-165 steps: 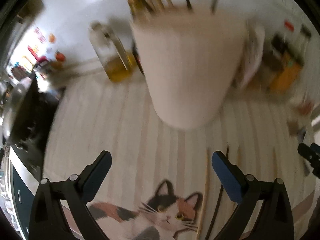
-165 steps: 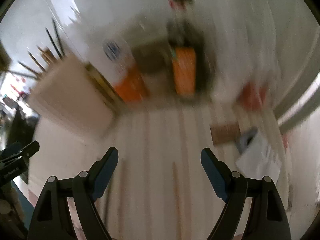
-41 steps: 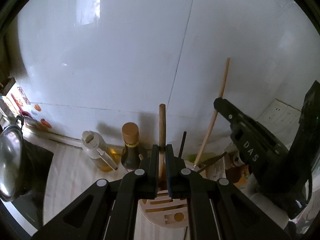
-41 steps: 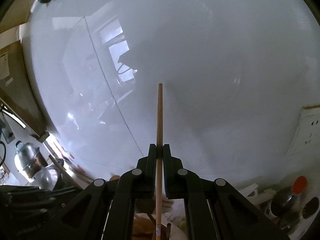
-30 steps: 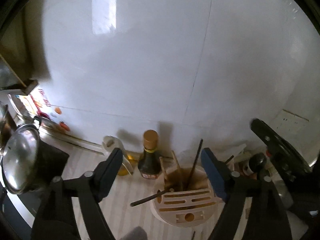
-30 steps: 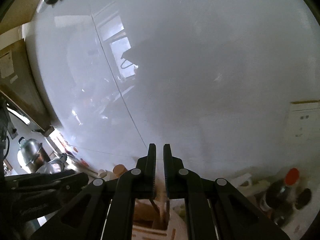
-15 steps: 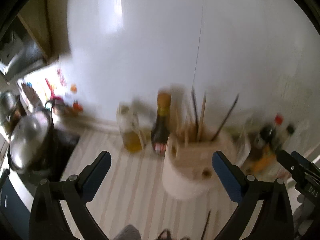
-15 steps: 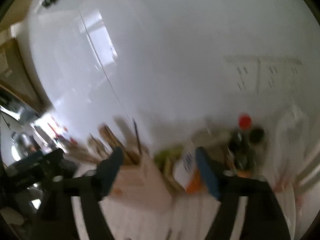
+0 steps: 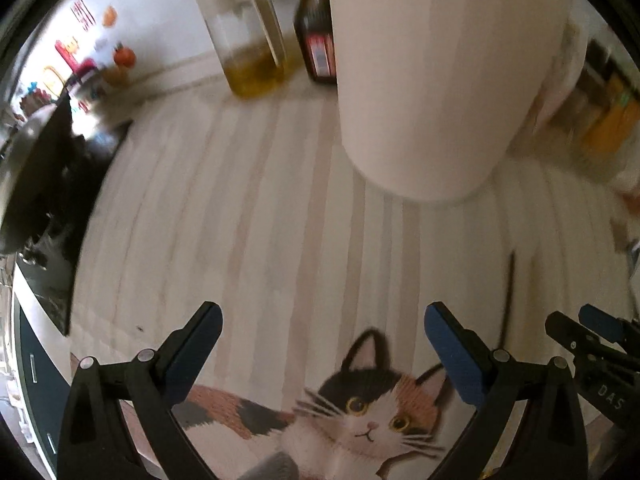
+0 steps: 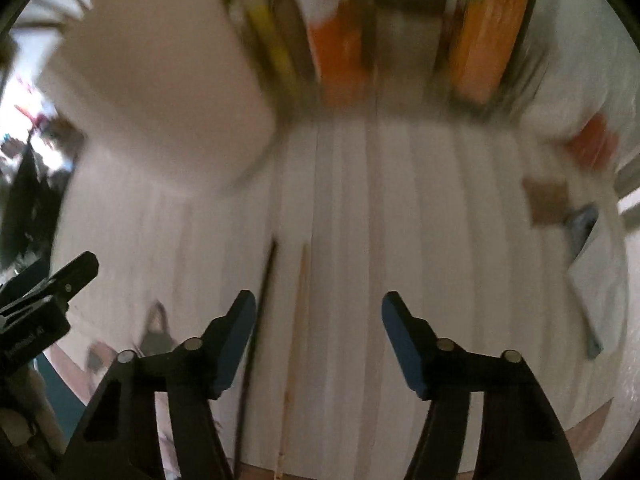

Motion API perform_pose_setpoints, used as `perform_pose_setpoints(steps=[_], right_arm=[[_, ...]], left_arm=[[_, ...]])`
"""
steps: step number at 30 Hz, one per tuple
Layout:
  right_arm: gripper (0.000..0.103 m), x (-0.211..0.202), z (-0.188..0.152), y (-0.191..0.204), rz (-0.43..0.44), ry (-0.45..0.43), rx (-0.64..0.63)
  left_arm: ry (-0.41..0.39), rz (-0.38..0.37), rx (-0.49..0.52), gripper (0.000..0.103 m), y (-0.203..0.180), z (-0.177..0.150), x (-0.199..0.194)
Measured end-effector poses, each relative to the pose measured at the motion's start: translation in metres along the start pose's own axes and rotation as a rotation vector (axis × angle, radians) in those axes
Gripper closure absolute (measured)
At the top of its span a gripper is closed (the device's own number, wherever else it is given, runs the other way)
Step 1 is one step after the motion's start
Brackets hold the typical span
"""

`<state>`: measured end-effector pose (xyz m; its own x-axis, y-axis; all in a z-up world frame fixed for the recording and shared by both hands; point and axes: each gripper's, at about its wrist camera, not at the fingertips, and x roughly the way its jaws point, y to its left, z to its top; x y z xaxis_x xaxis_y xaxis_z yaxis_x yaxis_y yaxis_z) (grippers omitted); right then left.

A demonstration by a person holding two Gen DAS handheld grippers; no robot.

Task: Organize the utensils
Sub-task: 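Grasp the last dark chopstick with the left tool while the right tool grasps a wooden chopstick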

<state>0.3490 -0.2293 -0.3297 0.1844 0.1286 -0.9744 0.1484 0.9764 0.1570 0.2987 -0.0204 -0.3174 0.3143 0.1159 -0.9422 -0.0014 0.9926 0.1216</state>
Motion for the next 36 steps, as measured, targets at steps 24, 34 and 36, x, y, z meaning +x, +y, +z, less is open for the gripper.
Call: perform_pose_setpoints(steps=[24, 34, 36], right_arm=[[0.096, 0.013, -0.057, -0.088, -0.21, 0.061, 0.0], [0.096, 0.002, -0.077, -0.158, -0.196, 0.064, 0.098], [0.096, -0.004, -0.081, -0.166, -0.208, 0.062, 0.099]], left_arm=[[0.06, -0.11, 0.18, 0.01, -0.079, -0.036, 0.008], [0.115, -0.157, 0.317, 0.034, -0.137, -0.06, 0.019], [0.097, -0.175, 0.315, 0.042, -0.138, -0.061, 0.019]])
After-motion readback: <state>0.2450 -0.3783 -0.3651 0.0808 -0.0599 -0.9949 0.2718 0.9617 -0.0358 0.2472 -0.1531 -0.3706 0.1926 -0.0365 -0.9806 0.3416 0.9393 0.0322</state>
